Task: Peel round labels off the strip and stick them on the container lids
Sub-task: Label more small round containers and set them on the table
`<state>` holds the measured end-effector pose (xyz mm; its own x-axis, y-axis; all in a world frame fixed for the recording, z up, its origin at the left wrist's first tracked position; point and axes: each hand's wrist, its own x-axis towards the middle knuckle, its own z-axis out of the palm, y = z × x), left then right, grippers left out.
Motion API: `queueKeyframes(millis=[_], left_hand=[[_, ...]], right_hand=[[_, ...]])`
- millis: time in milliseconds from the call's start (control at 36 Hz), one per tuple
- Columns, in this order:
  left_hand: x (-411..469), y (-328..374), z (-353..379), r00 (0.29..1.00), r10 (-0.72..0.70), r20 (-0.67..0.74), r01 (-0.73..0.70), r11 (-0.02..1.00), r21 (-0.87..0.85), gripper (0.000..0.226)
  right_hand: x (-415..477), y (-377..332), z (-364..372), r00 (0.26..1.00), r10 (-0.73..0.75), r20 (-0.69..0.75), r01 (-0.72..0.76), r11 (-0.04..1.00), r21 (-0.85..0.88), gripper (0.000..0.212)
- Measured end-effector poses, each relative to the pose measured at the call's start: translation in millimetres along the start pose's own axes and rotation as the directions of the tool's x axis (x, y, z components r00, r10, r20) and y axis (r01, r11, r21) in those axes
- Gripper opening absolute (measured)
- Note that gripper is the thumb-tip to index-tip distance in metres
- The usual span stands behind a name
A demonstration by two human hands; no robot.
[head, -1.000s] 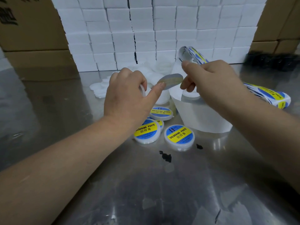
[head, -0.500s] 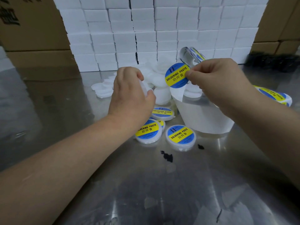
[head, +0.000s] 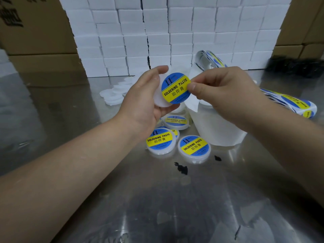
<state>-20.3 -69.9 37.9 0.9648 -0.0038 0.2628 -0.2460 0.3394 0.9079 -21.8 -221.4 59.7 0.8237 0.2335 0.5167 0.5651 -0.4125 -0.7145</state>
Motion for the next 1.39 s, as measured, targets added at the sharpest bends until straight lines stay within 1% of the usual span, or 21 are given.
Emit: queueKeyframes(millis=[83, 111, 167, 222, 306, 389, 528, 1028, 1389], left_hand=[[-0.5, 0.4, -1.5, 0.997, -0.036, 0.07, 0.043, 0.993, -0.113, 0.018], [-1.4, 0.6, -1.6, 0.995, -0.036, 0.098, 0.049, 0.989, -0.139, 0.021], [-3.5, 0.6, -1.5, 0.991, -0.035, 0.129, 0.057, 0.984, -0.171, 0.037], [-4.0, 0.8, -1.1, 0.99, -0.021, 0.14, 0.046, 0.982, -0.181, 0.039], [-5.0, -0.2, -1.0, 0.988, -0.013, 0.155, 0.036, 0.988, -0.147, 0.02], [-7.1, -4.0, -0.5, 0.986, 0.011, 0.165, 0.0, 0.998, -0.067, 0.022], [-8.8, -5.7, 1.7, 0.98, 0.059, 0.188, -0.058, 0.998, -0.01, 0.016], [-10.4, -5.3, 2.5, 0.984, 0.073, 0.161, -0.084, 0.994, 0.063, 0.019], [-11.4, -6.3, 3.1, 0.984, 0.084, 0.16, -0.103, 0.988, 0.116, 0.02]], right_hand=[[-0.7, -0.4, 0.1, 1.0, -0.017, 0.011, 0.017, 1.0, 0.001, 0.021], [-0.7, -0.5, 0.1, 1.0, -0.022, 0.014, 0.022, 1.0, 0.001, 0.022], [-1.1, -1.5, 0.6, 0.999, -0.03, 0.026, 0.03, 1.0, 0.006, 0.023], [-1.6, -2.1, 1.4, 0.998, -0.041, 0.043, 0.041, 0.999, 0.002, 0.025], [-2.0, -2.3, 2.5, 0.997, -0.043, 0.059, 0.044, 0.999, -0.012, 0.025], [-2.2, -1.7, 3.5, 0.996, -0.05, 0.068, 0.052, 0.998, -0.038, 0.023], [-2.6, -0.3, 5.2, 0.996, -0.047, 0.074, 0.049, 0.998, -0.031, 0.022], [-0.9, 1.6, 6.1, 0.999, -0.032, 0.032, 0.034, 0.996, -0.079, 0.024], [-0.9, 2.1, 6.1, 0.999, -0.033, 0.032, 0.037, 0.992, -0.121, 0.023]])
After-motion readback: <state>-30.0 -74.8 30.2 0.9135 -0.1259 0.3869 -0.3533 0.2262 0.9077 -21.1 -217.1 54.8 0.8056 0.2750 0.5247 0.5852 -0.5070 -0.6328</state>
